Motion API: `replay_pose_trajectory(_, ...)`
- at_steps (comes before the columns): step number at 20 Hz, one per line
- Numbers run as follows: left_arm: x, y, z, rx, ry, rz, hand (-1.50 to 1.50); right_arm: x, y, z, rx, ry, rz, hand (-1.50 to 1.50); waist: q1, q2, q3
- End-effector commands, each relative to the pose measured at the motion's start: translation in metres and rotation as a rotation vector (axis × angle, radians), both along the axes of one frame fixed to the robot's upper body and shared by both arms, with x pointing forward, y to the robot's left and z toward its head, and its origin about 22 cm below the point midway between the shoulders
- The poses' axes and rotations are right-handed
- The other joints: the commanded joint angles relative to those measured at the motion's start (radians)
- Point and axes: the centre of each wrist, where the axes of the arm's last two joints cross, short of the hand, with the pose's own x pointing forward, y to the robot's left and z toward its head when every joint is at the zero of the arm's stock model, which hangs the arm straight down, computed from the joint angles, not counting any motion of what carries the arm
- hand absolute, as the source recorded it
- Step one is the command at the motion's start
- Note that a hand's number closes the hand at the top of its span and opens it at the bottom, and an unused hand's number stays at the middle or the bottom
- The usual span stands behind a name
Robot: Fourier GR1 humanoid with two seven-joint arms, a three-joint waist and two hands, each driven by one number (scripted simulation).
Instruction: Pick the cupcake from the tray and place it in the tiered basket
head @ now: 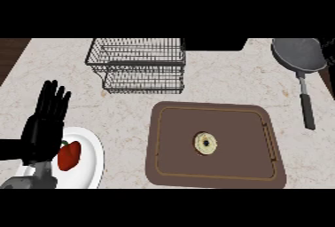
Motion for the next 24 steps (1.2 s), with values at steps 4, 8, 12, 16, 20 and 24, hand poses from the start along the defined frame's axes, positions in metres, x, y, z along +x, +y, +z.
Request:
replay_pose_trajectory(4, 0.004, -0.016, -0.011, 0.183, 0.061, -0.216, 0.0, -0.001, 0.119, -0.061, 0.161, 0.291, 0.17, -1.5, 0.034, 0.014, 0.01)
replay_pose_trajectory(8, 0.005, -0.031, -0.026, 0.269, 0.12, -0.354, 0.0, -0.022, 0.19, -0.119, 0.152, 0.479, 0.082, -1.5, 0.029, 0.021, 0.009)
replay_pose_trajectory(12, 0.013, -0.04, -0.027, 0.274, 0.121, -0.378, 0.0, -0.04, 0.245, -0.119, 0.31, 0.356, 0.193, -1.5, 0.032, 0.01, 0.013)
replay_pose_trajectory(16, -0.009, -0.041, -0.059, 0.271, 0.156, -0.369, 0.0, -0.037, 0.252, -0.093, 0.097, 0.266, 0.165, -1.5, 0.01, 0.001, 0.011)
replay_pose_trajectory(20, 0.005, -0.029, -0.049, 0.264, 0.162, -0.32, 0.0, -0.033, 0.225, -0.06, -0.186, 0.312, 0.107, -1.5, -0.013, -0.01, 0.008)
replay_pose_trajectory(24, 0.001, -0.035, -0.06, 0.273, 0.175, -0.328, 0.0, -0.017, 0.201, -0.047, -0.615, 0.431, 0.065, -1.5, -0.03, -0.02, 0.001)
